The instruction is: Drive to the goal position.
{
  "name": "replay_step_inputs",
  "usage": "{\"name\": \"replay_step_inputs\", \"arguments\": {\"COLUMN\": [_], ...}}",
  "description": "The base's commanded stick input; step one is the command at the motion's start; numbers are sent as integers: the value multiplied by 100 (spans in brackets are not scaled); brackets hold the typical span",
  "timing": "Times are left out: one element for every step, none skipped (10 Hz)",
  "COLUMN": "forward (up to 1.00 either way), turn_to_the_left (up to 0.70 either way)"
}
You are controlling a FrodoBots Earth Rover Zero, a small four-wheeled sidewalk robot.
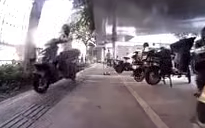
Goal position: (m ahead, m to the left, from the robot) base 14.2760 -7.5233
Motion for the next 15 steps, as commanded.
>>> {"name": "replay_step_inputs", "arguments": {"forward": [45, 45, 45, 45, 45, 45, 45, 45, 45, 45, 45, 45, 45, 45, 45], "turn_to_the_left": [0, 0, 0, 0, 0, 0, 0, 0, 0, 0, 0, 0, 0, 0, 0]}}
